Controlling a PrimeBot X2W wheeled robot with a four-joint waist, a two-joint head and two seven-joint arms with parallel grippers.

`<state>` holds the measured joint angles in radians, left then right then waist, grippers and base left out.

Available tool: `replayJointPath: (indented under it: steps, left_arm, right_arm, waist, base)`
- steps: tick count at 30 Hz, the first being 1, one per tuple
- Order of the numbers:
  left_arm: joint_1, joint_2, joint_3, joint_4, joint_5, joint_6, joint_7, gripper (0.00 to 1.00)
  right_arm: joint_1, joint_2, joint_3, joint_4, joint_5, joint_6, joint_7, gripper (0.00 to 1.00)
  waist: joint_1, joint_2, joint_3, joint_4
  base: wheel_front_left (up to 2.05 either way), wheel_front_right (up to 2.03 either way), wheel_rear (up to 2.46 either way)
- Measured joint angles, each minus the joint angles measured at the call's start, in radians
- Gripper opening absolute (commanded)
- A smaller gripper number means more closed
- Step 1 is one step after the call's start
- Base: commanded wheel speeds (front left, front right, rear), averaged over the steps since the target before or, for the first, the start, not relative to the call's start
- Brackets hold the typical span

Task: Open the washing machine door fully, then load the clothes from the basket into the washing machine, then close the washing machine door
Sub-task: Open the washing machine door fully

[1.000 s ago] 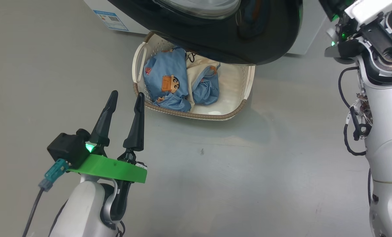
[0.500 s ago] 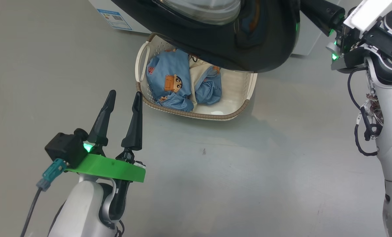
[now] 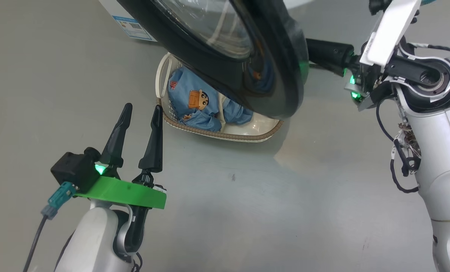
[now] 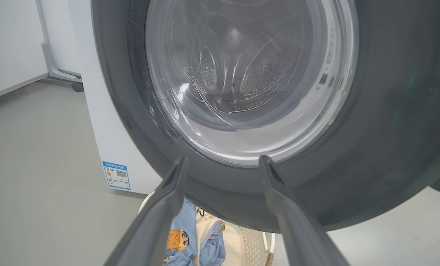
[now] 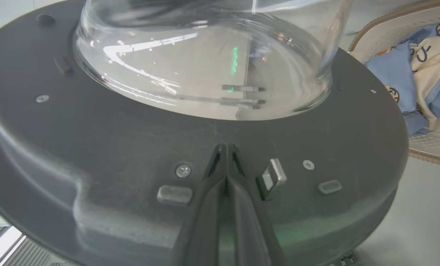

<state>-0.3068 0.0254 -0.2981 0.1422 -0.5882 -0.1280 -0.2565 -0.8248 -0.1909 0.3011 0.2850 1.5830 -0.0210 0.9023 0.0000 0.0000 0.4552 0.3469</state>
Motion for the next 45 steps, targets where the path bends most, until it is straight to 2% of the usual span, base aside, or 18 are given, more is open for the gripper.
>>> replayJointPath:
  steps: [8,24,45]
  left_arm:
    - [0.0,0.0,-0.001,0.0,0.0,0.0,0.0,1.0]
    - [0.002,0.0,0.002,0.002,-0.001,0.0,0.0,1.0]
    - [0.004,0.0,0.011,0.01,-0.002,0.0,0.0,1.0]
  right_arm:
    - [0.055,0.038,0.042,-0.004,0.019,-0.008,0.047,0.0]
    - [0.083,0.097,0.128,-0.004,0.029,-0.008,0.058,0.0]
    - [0.139,0.108,0.226,0.03,0.033,0.004,0.022,0.0]
  waist:
    - [0.0,0.0,-0.016,0.002]
    - [0.0,0.0,-0.021,0.025]
    - [0.0,0.0,-0.045,0.047]
  base:
    - [0.0,0.0,0.0]
    - [0.0,0.0,0.0]
    - [0.0,0.0,0.0]
